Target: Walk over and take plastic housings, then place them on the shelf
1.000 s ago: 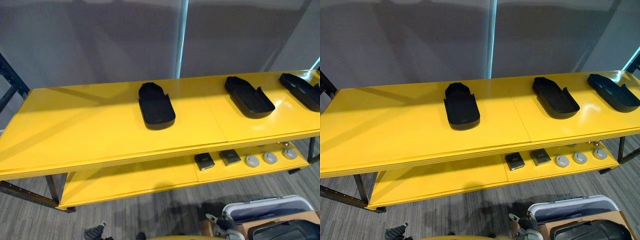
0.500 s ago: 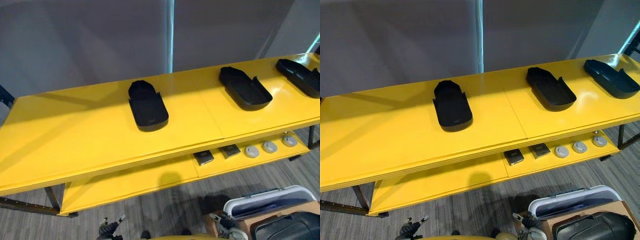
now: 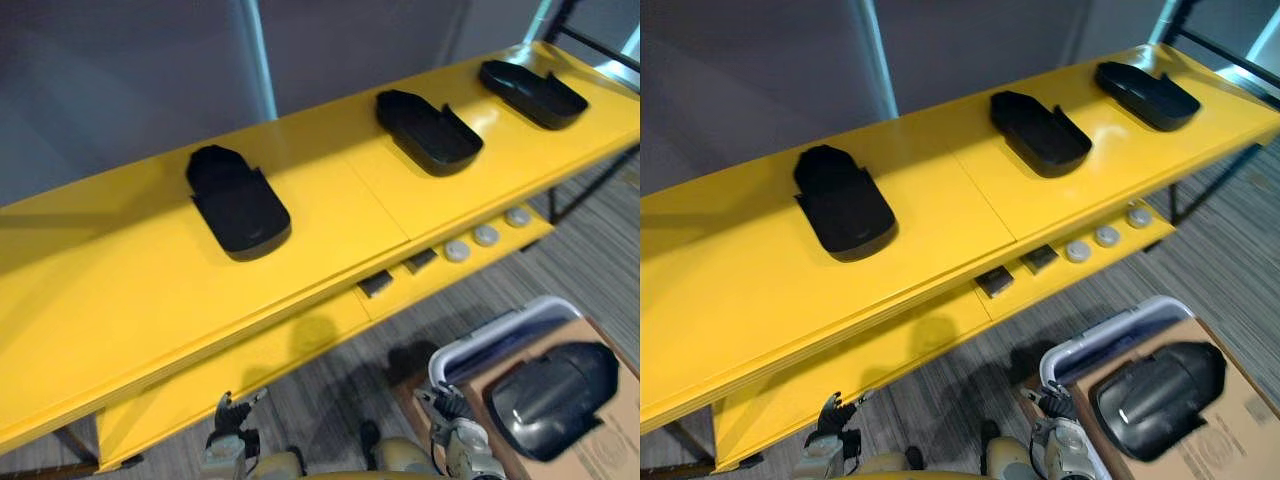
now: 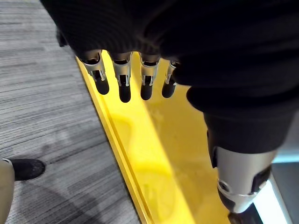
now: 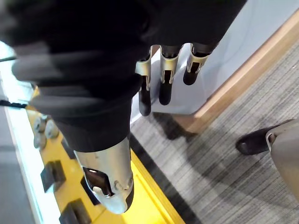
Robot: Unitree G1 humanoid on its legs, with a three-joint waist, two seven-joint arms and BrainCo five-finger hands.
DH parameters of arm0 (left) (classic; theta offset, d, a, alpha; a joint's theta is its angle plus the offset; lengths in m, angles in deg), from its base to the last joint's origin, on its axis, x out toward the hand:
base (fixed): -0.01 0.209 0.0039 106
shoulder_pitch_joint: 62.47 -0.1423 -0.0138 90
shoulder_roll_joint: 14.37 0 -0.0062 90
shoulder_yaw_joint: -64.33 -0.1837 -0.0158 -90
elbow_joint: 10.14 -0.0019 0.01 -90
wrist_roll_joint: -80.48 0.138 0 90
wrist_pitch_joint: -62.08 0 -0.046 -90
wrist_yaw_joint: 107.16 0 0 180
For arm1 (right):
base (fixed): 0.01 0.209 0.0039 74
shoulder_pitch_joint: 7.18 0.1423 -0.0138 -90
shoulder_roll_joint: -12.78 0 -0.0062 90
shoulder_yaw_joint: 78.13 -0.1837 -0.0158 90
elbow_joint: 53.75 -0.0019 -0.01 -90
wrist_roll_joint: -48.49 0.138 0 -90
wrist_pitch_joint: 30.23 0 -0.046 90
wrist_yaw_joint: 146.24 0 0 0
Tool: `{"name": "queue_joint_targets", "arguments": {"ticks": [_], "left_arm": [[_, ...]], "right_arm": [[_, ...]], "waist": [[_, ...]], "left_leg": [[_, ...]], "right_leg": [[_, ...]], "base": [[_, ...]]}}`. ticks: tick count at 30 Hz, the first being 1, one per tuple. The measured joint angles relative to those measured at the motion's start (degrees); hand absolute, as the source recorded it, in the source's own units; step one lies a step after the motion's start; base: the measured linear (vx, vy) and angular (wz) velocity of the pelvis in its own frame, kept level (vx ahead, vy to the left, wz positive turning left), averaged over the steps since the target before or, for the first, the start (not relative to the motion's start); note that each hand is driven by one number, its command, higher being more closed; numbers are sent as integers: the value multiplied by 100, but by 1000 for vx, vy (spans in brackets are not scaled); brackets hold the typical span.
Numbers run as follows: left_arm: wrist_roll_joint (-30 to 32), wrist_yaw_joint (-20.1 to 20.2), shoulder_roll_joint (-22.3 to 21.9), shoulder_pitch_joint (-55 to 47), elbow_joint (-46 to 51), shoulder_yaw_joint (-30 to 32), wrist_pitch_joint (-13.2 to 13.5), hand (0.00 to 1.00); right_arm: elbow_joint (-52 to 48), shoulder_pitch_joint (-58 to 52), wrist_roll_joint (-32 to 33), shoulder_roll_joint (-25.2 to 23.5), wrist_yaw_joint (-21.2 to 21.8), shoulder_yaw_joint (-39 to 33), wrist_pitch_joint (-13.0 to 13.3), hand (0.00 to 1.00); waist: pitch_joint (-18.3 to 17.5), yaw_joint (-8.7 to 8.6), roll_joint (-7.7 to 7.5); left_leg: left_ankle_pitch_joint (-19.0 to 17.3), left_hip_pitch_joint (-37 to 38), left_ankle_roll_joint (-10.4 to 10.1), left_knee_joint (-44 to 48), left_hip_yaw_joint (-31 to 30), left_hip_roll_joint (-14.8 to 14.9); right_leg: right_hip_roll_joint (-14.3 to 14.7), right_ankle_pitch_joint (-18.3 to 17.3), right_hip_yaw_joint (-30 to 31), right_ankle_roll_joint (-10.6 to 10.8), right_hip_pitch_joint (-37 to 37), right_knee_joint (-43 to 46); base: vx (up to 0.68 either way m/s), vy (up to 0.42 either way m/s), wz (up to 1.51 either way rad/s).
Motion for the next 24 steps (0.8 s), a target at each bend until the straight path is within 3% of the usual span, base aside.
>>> {"name": "queue_joint_targets", "arguments": {"ticks": [3,6,8,9,10,11,14,18,19,20,22,24], "left_arm": [[15,-21,41,10,41,-73,-3,0],[15,-18,156,-117,88,-81,-9,0],[14,-17,263,-170,83,-128,-28,0],[13,-18,390,-163,65,-144,-29,0],[12,-21,344,-109,-14,-174,-38,0],[11,-18,340,-137,-54,-300,-44,0],[7,-15,311,-140,-93,-457,-48,0],[7,87,293,-117,-149,-508,-77,0],[7,95,240,-176,-160,-514,-87,0],[1,104,185,-198,-165,-530,-89,0],[-6,120,78,-215,-169,-648,-91,0],[-17,120,86,-239,-170,-704,-89,0]], "right_arm": [[68,-176,-3,6,4,42,-52,0],[372,-173,-16,19,10,51,-26,0],[573,-115,-38,69,12,53,-15,0],[702,-35,-90,108,9,55,-23,0],[759,21,-132,217,8,54,-28,0],[872,47,-163,328,4,38,-28,0],[912,-20,-166,474,0,24,-38,0],[913,-116,-51,464,2,-187,-24,0],[901,-129,38,473,-3,-181,-23,0],[894,-104,67,486,-6,-182,-23,0],[894,-121,195,583,-88,-302,-21,0],[897,-177,294,578,-154,-417,-15,0]], "waist": [[40,42,56],[14,58,45],[-64,148,-85],[-130,192,-202],[-115,161,-69],[-128,128,-54],[-137,102,-51],[-127,67,-37],[-99,88,4],[-79,83,7],[-52,69,166],[-43,76,241]], "left_leg": [[112,176,104,-168,444,83],[203,328,39,-258,939,252],[265,316,-67,-234,1290,279],[324,230,-154,-256,1318,177],[382,190,-206,-327,1180,244],[585,245,-268,-480,1038,258],[638,581,-355,-488,1062,477],[611,520,-389,708,1011,942],[473,299,-341,1232,484,935],[355,224,-350,1308,66,812],[49,82,-484,1043,-1276,136],[56,73,-495,515,-2023,-259]], "right_leg": [[-212,-804,-1465,-306,-124,1319],[-567,-1488,-2324,-282,351,1954],[-902,-1634,-2643,-214,669,1617],[-860,-1668,-2475,-120,760,994],[-700,-1455,-2419,-159,806,786],[-554,-1274,-2233,-236,894,490],[-291,-1146,-1781,-357,1024,380],[-35,-1189,-1177,-435,1022,689],[-2,-1268,-905,-529,1036,834],[21,-1280,-777,-518,1026,884],[26,-1371,-339,-528,1014,980],[54,-1396,-76,-479,953,1043]], "base": [[-149,52,-74],[-122,-57,-81],[-108,-165,-111],[-63,-182,-93],[-49,-241,-91],[-16,-280,-88],[9,-226,-87],[-11,-122,-87],[-36,-27,-106],[-45,98,-106],[-62,173,-97],[-59,215,-85]]}}
